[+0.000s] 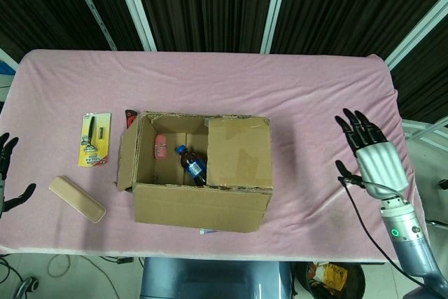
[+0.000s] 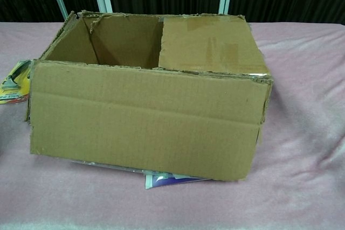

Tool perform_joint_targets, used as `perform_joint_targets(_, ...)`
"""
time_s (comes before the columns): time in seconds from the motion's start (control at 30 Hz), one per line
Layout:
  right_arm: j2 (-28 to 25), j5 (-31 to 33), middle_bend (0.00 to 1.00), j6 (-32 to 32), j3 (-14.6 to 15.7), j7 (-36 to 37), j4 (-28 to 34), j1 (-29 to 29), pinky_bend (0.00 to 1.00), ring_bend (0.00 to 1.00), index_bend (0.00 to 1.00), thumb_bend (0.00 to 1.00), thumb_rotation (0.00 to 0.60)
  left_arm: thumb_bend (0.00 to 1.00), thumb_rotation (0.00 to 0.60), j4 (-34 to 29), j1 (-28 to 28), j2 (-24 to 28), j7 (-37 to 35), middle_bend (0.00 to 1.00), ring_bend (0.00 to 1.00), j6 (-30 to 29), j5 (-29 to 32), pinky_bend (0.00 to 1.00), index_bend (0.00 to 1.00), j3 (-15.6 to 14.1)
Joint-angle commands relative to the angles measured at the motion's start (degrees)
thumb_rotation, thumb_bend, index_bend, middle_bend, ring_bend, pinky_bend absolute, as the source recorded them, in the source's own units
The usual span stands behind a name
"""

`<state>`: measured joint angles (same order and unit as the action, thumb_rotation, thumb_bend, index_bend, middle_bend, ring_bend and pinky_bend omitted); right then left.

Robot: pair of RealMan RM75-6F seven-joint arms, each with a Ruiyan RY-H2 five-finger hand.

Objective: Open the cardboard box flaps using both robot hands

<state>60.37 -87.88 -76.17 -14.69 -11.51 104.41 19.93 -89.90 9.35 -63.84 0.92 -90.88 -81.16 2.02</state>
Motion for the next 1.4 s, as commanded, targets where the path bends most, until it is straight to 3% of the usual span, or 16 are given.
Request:
perform_joint_targets(0.03,-2.06,0.68,0.05,9.63,-2.93,-5.46,6.62,7.99,0.21,0.01,0.00,0.55,0.600,0.19,0.600,1.65,-0.37,-1.10,-4.90,0.00,0.00,1.51,0.22,0.00,0.00,0.46)
perform_joint_targets(0.27,4.10,6.48,0.21,22.16,-7.11,-13.10,8.35,21.98,0.29,0.15,0.19,0.90,0.600,0.19,0.600,2.45,-0.39,-0.73,-8.25,0.00,0.00,3.02,-0.25,0.00,0.00,1.15)
perform_joint_targets(0.37,8.95,9.77,0.29,26.90,-8.30,-15.86,5.93,28.57,0.34,0.22,0.28,0.98,0.600,0.19,0.600,2.48,-0.49,-0.55,-9.44,0.00,0.00,3.52,-0.39,0.00,0.00,1.33)
perform_joint_targets(0.6,19.40,17.07,0.36,34.04,-8.32,-19.82,-3.68,40.08,0.35,0.28,0.40,1.00,0.600,0.20,0.600,2.49,-0.49,-0.15,-11.49,0.00,0.00,4.87,-0.60,0.00,0.00,1.69)
perform_joint_targets(0.8,23.04,20.49,0.38,35.97,-7.65,-21.56,-8.56,44.82,0.35,0.29,0.43,1.00,0.600,0.20,0.600,2.45,-0.48,0.03,-12.21,0.00,0.00,5.63,-0.67,0.00,0.00,1.87)
perform_joint_targets(1.13,22.29,22.28,0.47,40.55,-3.13,-25.95,-13.30,49.60,0.35,0.29,0.57,1.00,0.600,0.20,0.600,2.15,-0.49,0.20,-12.98,0.00,0.00,6.49,-0.59,0.00,0.00,2.27)
perform_joint_targets(1.4,20.71,22.54,0.49,39.17,0.31,-27.44,-12.83,50.30,0.35,0.29,0.59,1.00,0.600,0.20,0.600,2.07,-0.63,0.15,-12.77,0.00,0.00,6.52,-1.12,0.00,0.00,2.49)
